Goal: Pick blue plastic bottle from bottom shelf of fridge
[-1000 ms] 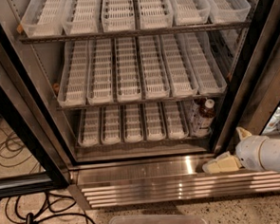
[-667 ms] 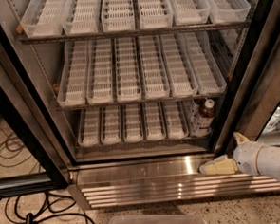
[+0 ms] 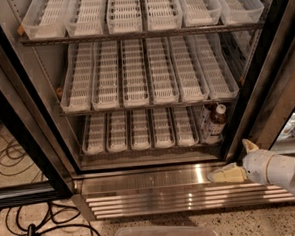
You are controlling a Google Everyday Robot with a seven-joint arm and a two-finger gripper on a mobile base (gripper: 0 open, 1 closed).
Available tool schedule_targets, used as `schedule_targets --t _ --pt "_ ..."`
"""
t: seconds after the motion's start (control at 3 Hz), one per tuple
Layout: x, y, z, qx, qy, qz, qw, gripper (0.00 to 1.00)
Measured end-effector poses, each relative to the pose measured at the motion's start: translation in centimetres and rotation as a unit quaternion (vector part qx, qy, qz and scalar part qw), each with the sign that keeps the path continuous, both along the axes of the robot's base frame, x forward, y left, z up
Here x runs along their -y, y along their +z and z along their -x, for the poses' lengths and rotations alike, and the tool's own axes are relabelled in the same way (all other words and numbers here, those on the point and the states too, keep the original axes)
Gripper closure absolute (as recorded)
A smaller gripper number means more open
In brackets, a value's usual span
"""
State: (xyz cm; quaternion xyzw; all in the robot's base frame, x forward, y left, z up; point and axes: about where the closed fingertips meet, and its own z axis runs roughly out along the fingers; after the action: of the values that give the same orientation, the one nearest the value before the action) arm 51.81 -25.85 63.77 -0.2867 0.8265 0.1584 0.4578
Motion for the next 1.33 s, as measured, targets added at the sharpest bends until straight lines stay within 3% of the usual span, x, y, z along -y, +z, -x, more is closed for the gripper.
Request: schedule_targets --t 0.33,0.67,1.0,1.33 --pt "-1.0 -1.0 -0.9 0.028 0.016 -0.015 0.9994 0.19" --pt "-1.8 -2.1 -0.8 0.082 0.029 -0.002 0.9962 0.17" --pt "-2.1 -2.8 -0.7 0.145 0.034 0.018 0.9887 0.13" --pt "-2.3 -3.6 -0.3 0.184 0.03 0.03 0.9821 0.06"
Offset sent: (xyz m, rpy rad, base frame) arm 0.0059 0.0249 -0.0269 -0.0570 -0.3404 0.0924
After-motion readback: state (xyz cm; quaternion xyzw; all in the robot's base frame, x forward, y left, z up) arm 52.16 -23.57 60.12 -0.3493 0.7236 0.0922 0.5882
